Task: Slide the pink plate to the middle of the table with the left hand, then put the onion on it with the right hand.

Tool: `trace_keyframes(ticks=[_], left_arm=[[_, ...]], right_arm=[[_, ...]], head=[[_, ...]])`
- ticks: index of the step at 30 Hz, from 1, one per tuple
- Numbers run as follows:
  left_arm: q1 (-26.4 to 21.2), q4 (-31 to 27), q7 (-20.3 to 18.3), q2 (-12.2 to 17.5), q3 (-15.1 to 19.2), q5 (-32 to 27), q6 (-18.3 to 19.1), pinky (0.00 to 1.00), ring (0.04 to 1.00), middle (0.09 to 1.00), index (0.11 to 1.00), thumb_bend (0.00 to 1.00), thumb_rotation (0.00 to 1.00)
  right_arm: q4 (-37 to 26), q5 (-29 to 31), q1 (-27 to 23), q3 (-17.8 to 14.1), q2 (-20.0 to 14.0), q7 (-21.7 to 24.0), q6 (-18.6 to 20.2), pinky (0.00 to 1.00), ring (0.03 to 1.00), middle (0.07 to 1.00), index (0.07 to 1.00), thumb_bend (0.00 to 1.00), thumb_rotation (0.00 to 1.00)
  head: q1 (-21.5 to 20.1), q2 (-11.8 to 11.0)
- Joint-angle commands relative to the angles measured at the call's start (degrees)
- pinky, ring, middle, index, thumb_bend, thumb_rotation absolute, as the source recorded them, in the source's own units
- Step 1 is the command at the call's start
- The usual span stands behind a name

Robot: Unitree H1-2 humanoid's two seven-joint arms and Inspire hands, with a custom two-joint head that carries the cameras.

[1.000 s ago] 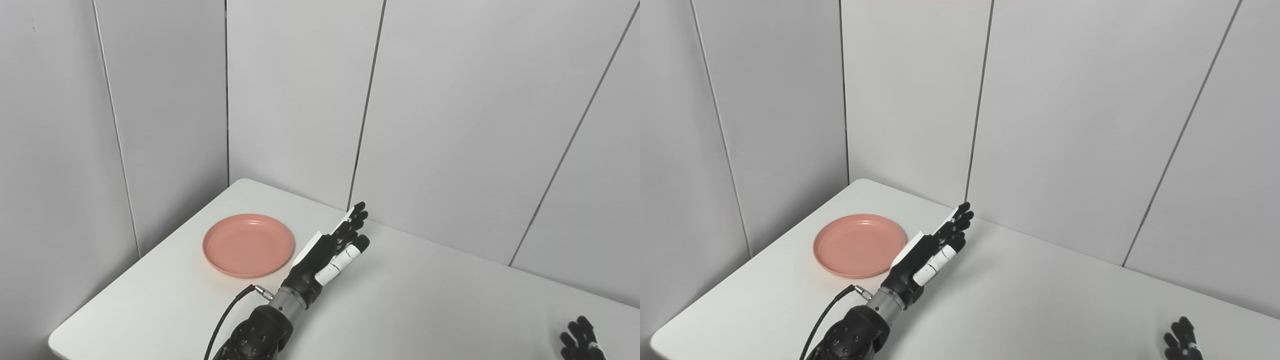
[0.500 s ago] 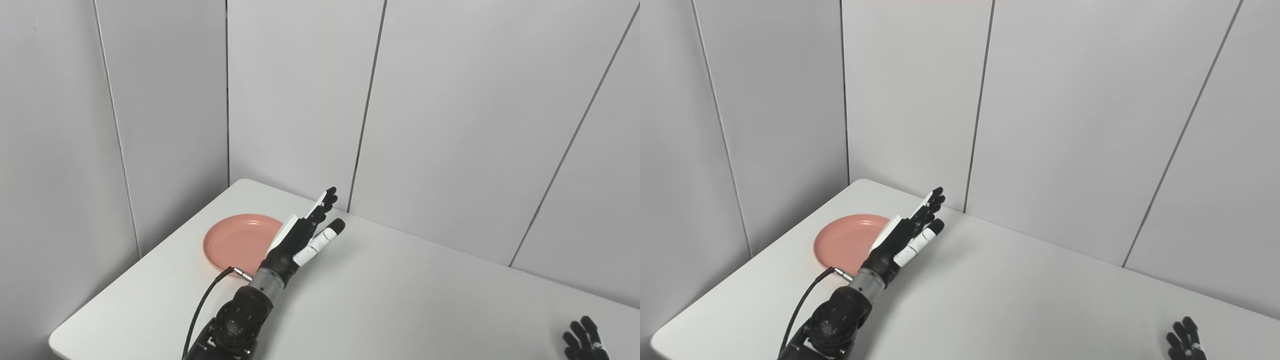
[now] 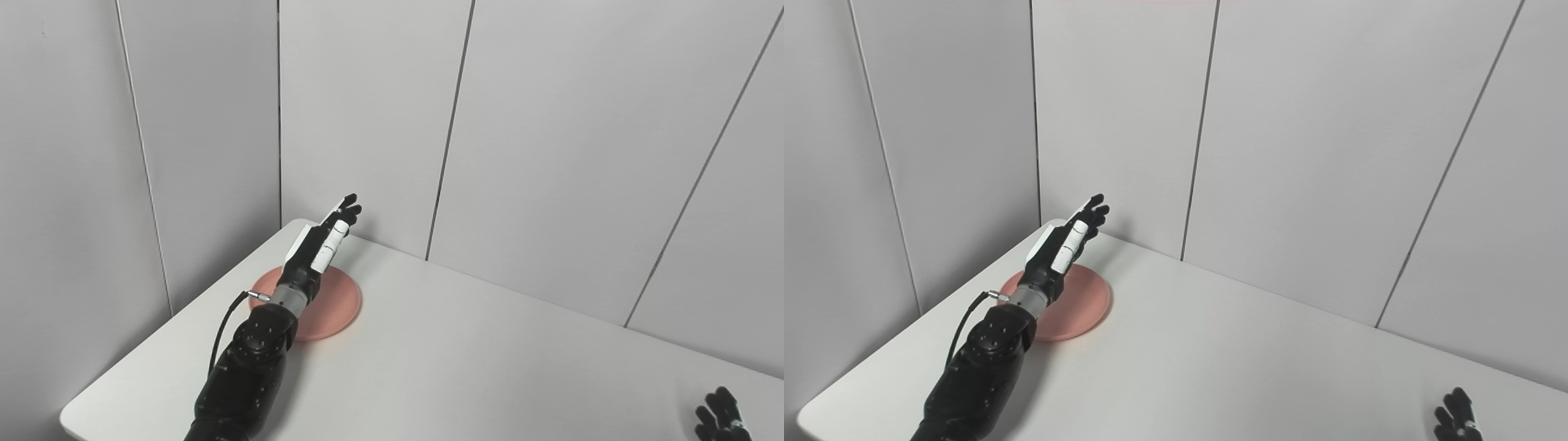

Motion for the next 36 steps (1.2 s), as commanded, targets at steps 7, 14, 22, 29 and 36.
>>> trace_keyframes(ticks=[7,14,22,29,36], left_arm=[[-8.29,6.70,1.99,5.66,0.95,1.00,-3.88,0.87,0.880,0.871,0.868,0.81,1.00],[-11.42,13.73,3.66,8.79,0.75,2.39,-6.70,0.80,0.820,0.824,0.838,0.82,0.98],[-12.67,17.55,3.82,11.59,0.79,2.66,-9.97,0.73,0.781,0.809,0.817,0.83,1.00],[-12.64,17.97,3.63,12.90,0.96,2.03,-8.48,0.75,0.794,0.803,0.822,0.84,1.00],[-12.63,21.36,2.13,15.11,-0.39,2.76,-8.03,0.77,0.809,0.813,0.831,0.84,1.00]], right_arm=[[1.66,-0.25,1.31,-0.27,0.22,-0.14,-2.19,1.00,0.983,0.989,1.000,0.61,0.79],[1.38,0.08,1.50,-0.20,0.38,0.09,-2.14,1.00,0.997,0.997,1.000,0.60,0.79],[1.36,0.25,1.58,-0.29,0.37,0.00,-2.28,1.00,0.987,0.991,1.000,0.60,0.79],[1.21,0.36,1.59,-0.28,0.22,0.23,-2.25,1.00,0.988,0.993,1.000,0.59,0.79],[0.81,0.81,1.85,-0.33,0.06,0.58,-1.98,1.00,0.996,0.998,1.000,0.60,0.79]], head=[[0.21,-0.28],[0.24,-0.27],[0.35,0.02],[0.44,0.20],[0.74,0.59]])
